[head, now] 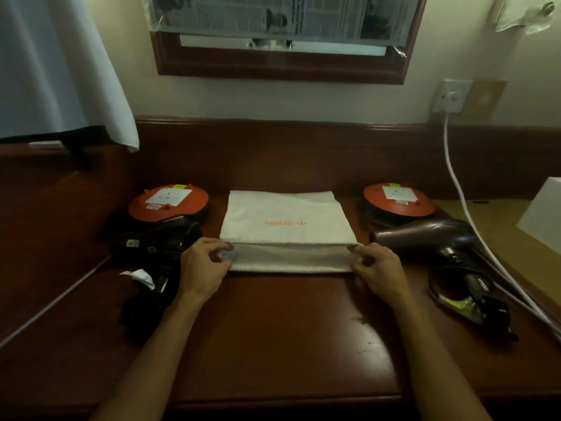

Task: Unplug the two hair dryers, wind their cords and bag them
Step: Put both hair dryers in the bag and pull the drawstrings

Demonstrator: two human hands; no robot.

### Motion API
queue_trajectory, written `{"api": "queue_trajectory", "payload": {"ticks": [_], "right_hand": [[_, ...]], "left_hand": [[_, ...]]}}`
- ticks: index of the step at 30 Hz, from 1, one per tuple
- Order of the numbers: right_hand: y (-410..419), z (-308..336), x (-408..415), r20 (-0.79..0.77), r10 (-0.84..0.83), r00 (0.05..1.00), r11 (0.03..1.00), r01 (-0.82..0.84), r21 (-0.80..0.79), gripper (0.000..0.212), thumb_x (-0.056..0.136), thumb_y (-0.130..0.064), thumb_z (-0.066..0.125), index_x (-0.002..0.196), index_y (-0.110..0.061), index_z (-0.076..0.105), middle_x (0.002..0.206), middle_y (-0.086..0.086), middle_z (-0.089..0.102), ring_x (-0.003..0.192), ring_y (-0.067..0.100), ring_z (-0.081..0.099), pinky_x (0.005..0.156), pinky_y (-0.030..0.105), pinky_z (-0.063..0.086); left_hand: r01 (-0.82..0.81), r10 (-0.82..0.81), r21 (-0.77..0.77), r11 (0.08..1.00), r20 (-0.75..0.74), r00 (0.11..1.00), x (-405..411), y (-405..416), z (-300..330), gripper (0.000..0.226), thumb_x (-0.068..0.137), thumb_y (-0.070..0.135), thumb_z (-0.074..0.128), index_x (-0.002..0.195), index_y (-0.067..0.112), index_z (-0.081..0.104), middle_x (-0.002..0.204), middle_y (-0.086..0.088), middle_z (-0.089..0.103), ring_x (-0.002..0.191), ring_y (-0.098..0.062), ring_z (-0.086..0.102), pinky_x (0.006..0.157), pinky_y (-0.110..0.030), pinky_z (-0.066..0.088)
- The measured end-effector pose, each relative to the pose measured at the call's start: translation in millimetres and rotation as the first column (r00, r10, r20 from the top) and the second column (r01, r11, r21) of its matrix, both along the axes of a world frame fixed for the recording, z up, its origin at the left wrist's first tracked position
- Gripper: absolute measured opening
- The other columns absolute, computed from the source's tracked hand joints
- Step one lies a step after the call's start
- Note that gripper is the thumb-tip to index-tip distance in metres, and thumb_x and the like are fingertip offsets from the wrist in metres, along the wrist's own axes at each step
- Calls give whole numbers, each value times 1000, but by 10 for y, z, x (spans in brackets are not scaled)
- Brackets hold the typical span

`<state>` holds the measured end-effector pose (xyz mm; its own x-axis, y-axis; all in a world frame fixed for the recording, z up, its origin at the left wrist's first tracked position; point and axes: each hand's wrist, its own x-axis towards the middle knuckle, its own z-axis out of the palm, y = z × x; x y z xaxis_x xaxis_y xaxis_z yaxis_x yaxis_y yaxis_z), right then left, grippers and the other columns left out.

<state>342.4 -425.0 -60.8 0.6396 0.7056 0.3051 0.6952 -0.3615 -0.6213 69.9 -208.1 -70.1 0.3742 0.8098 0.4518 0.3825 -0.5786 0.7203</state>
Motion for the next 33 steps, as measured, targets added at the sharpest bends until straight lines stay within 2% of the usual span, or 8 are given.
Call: {"api": "queue_trajectory", "payload": {"ticks": [2,5,7,13,18,21,28,33], "right_hand": [[-88,10,-8,-105,37,994,998,-32,46,25,87,-13,76,111,-17,77,104,-1,63,97,19,60,82,26,51],[-227,4,-5,-109,55,993,996,-47,75,21,87,-15,76,107,-18,79,111,-3,62,102,15,60,83,20,49],[-303,-1,-30,-72,40,997,995,-33,91,17,87,-17,75,103,-19,79,108,-5,65,101,17,62,83,28,52],[-508,272,39,181,-202,963,960,158,230,15,90,-8,66,104,-9,72,106,10,66,103,28,58,87,36,46],[-761,516,577,321,-414,852,824,501,-265,60,91,-34,65,147,-23,45,143,21,47,133,40,41,109,55,35],[-970,518,799,149,-356,923,806,384,-450,71,96,-39,59,158,-36,23,147,19,50,131,38,49,105,49,43],[-1046,456,739,-59,-338,939,862,284,-420,82,97,-45,56,156,-47,1,150,21,46,130,41,50,109,48,40],[-1071,385,609,-63,-337,939,902,303,-307,79,95,-40,59,156,-47,9,142,21,52,121,38,55,105,49,45]], "left_hand": [[17,-17,-11,1000,2,1000,-50,-22,-3,20,77,-3,81,86,15,81,106,0,69,96,-16,65,86,-36,59],[32,-31,49,998,-16,999,-87,-112,-13,17,79,0,80,75,17,76,109,-2,67,107,-21,61,83,-24,48],[41,-38,125,991,-23,999,-72,-219,20,16,80,1,78,75,15,73,111,-4,67,109,-21,57,81,-19,44],[246,-205,212,946,-197,959,369,-595,134,11,89,20,73,97,28,72,113,6,64,112,-14,53,92,-36,50],[378,-249,191,906,-481,840,879,-760,198,31,99,41,63,127,29,68,126,1,62,120,-19,53,99,-37,42],[393,-271,92,915,-581,768,1050,-769,236,30,101,40,61,124,25,74,117,-2,67,105,-20,59,77,-31,41],[380,-332,-17,925,-522,786,1268,-735,306,27,99,35,64,116,20,79,116,-2,77,101,-21,67,78,-32,49],[305,-315,-78,949,-246,917,1285,-696,383,27,96,35,70,113,17,80,114,-4,78,102,-20,70,91,-39,57]]}}
